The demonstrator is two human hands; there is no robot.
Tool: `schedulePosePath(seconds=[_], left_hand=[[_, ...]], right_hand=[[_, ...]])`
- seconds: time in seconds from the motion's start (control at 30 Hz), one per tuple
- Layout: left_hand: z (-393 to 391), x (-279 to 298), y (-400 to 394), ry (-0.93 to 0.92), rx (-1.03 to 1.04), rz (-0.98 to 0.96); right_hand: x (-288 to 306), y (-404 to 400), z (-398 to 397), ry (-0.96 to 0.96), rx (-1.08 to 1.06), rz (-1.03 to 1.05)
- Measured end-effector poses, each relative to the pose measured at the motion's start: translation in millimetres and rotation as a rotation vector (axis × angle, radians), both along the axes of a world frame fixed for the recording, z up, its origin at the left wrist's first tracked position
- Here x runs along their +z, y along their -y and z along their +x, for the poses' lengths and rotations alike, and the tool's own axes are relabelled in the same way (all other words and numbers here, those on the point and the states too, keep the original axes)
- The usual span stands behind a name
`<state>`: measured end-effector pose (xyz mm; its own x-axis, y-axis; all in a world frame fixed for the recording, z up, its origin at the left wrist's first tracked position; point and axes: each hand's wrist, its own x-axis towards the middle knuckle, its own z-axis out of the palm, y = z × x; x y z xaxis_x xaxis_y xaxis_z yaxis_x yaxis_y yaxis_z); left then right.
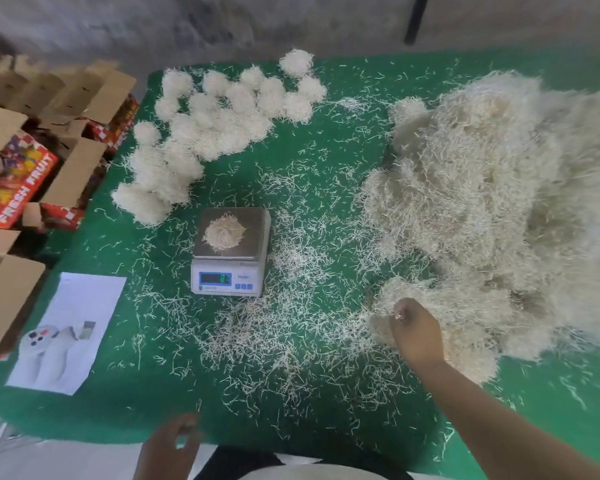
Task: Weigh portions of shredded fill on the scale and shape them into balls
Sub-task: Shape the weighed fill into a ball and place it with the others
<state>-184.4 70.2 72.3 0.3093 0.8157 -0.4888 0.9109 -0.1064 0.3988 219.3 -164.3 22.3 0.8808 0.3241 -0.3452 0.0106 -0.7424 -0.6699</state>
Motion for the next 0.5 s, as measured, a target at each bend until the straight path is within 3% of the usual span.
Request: schedulePosePath(seconds=[0.17,0.33,0.43,0.5], left_hand=[[75,22,-24,0.16,-0.213,-0.241],[130,44,-46,0.54,0.011,-0.947],[142,51,-59,0.605,0.083,-1.127],[136,50,-71,0.593,0.052,-1.148]], right_hand=[[41,-37,-64,-0.018,0.049,0.168],[75,-86,-139,0.076,0.252,0.311],[89,-125,-181,0.077,0.434,0.315],[94,-148,-205,0.075,0.502,0.303]])
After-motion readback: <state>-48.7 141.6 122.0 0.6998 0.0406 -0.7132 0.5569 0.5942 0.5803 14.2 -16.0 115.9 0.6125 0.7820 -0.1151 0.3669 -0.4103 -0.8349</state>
